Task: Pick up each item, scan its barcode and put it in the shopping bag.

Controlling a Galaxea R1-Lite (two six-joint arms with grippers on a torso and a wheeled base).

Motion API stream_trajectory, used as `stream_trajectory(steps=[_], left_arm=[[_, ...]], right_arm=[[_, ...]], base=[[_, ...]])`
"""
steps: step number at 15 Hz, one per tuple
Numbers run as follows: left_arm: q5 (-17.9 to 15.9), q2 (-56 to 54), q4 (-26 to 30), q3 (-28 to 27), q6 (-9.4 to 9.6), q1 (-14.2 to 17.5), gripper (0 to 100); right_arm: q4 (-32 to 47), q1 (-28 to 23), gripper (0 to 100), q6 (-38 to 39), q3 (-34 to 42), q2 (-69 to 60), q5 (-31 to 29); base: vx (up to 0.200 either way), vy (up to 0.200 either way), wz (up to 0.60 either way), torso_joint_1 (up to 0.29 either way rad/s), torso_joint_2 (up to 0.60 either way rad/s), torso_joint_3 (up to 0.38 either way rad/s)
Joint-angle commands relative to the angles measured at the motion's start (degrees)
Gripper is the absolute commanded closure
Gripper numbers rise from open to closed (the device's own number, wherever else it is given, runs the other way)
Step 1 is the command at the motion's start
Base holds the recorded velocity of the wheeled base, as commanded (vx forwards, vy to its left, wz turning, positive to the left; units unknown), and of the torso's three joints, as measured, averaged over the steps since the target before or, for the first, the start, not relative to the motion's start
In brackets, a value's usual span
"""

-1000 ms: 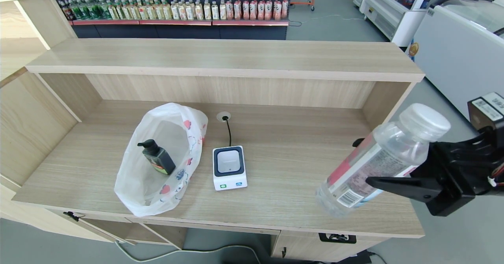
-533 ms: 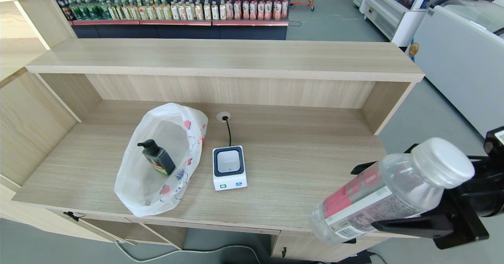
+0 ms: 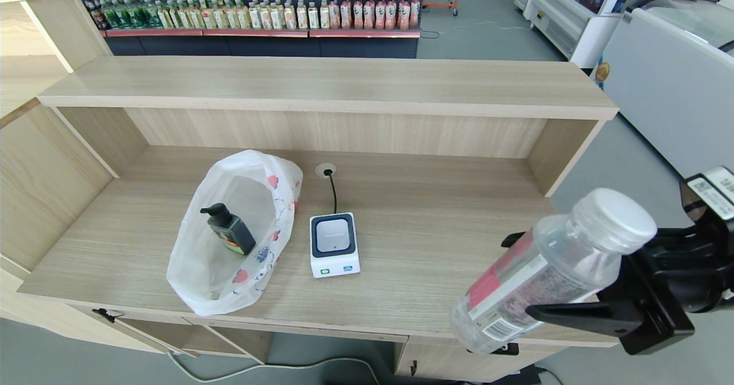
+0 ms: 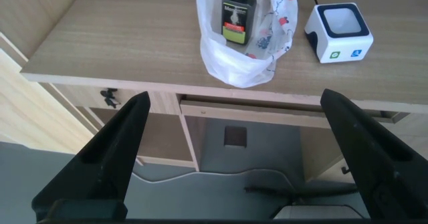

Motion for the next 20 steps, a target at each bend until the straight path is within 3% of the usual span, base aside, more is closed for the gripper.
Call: stream_trajectory(steps=[1, 4, 8, 11, 15, 20], left_arm=[[0.0, 0.0, 0.0, 0.0, 0.00, 0.0, 0], [0.0, 0.0, 0.0, 0.0, 0.00, 0.0, 0], [0.0, 0.0, 0.0, 0.0, 0.00, 0.0, 0], [0.0, 0.0, 0.0, 0.0, 0.00, 0.0, 0], [0.0, 0.0, 0.0, 0.0, 0.00, 0.0, 0], [0.0, 0.0, 0.0, 0.0, 0.00, 0.0, 0]], right_arm=[[2.2, 0.6, 100, 1.2, -1.8, -1.1, -1.9], [4.9, 2.3, 100, 3.0, -1.9, -1.6, -3.4], [11.9, 9.9, 100, 3.9, -3.8, -0.9, -10.6], [14.3, 10.1, 100, 6.0, -3.8, -0.8, -13.9], [14.3, 10.7, 100, 16.9, -4.3, -0.4, -23.7], [14.2, 10.8, 100, 18.2, -4.5, -0.3, -23.9]], base=[[0.000, 0.000, 0.00, 0.000, 0.00, 0.000], [0.000, 0.000, 0.00, 0.000, 0.00, 0.000], [0.000, 0.000, 0.00, 0.000, 0.00, 0.000], [0.000, 0.000, 0.00, 0.000, 0.00, 0.000], [0.000, 0.000, 0.00, 0.000, 0.00, 0.000], [0.000, 0.000, 0.00, 0.000, 0.00, 0.000]])
